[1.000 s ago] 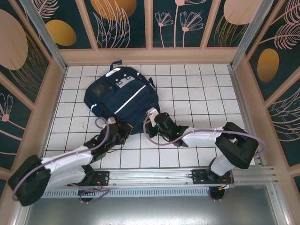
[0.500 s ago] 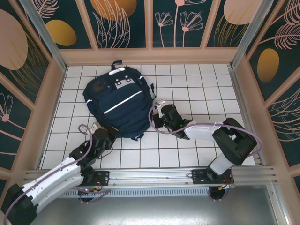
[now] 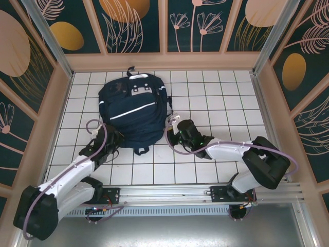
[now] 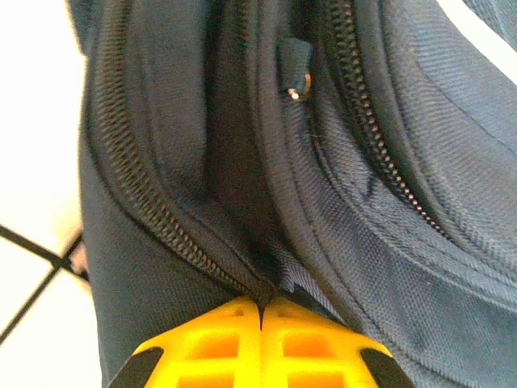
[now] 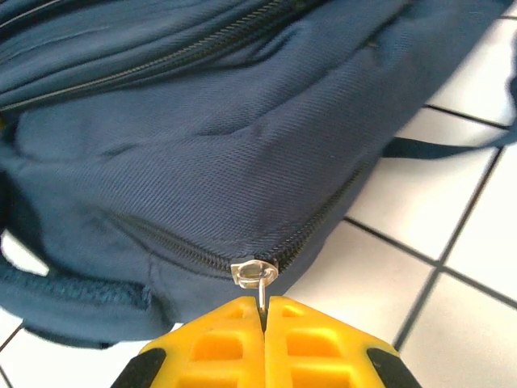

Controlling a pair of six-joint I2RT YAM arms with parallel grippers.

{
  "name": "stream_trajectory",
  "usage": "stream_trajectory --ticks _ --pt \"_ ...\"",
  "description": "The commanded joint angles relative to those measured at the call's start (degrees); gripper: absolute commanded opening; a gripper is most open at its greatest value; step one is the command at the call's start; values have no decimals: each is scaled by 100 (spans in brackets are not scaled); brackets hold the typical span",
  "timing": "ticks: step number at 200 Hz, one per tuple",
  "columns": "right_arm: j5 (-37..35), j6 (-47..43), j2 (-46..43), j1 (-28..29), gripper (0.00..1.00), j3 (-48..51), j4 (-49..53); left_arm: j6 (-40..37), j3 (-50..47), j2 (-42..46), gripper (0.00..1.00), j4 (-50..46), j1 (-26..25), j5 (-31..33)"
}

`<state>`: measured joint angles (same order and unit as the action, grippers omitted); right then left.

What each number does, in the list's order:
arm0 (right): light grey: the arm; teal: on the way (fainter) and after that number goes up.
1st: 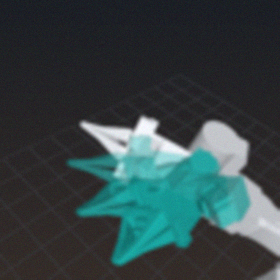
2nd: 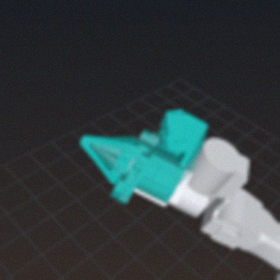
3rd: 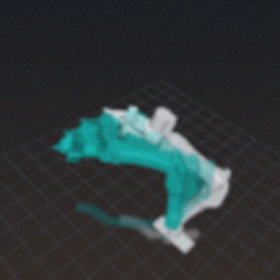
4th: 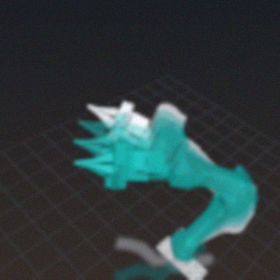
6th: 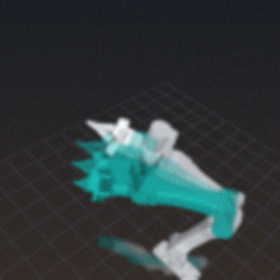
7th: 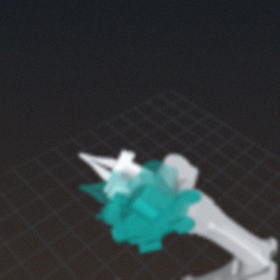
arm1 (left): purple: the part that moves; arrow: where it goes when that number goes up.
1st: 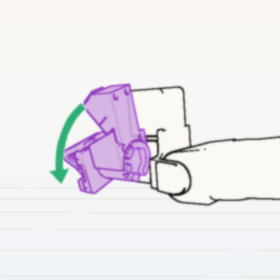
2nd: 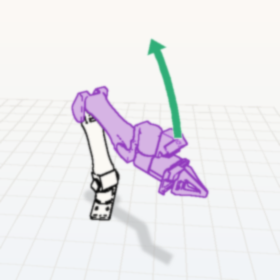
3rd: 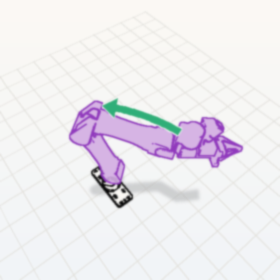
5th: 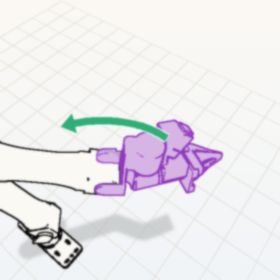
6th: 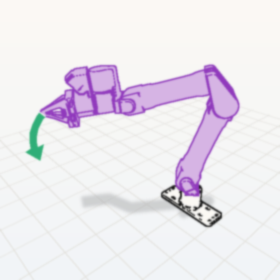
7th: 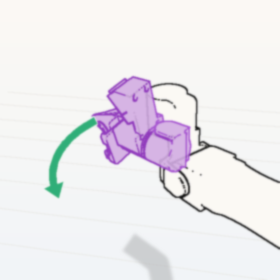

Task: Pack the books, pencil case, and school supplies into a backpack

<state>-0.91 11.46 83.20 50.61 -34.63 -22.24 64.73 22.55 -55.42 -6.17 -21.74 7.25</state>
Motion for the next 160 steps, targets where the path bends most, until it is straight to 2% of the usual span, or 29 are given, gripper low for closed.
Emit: stream_trajectory --ticks 1,29,46,55,64,84,127,160 --pt "-538 274 -10 375 0 -49 -80 -837 258 -313 0 235 597 427" --pt "-507 387 517 792 0 -539 -105 -1195 422 -449 0 196 985 241" --pt "-483 413 786 862 0 -808 -69 -1215 464 -212 26 83 991 -7" --pt "-430 410 887 876 0 -910 -86 -1188 427 6 35 34 992 -205" --pt "-355 401 968 889 0 -1006 -92 -1120 355 280 39 -74 991 -374" --pt "-296 357 1163 920 0 -1223 -79 -828 117 949 43 -289 983 -829" --pt "-410 295 1350 893 0 -1421 -79 51 -634 2321 42 -524 790 -1729" --pt "-384 320 1404 889 0 -1500 -83 524 -1060 2476 44 -269 171 -1642"
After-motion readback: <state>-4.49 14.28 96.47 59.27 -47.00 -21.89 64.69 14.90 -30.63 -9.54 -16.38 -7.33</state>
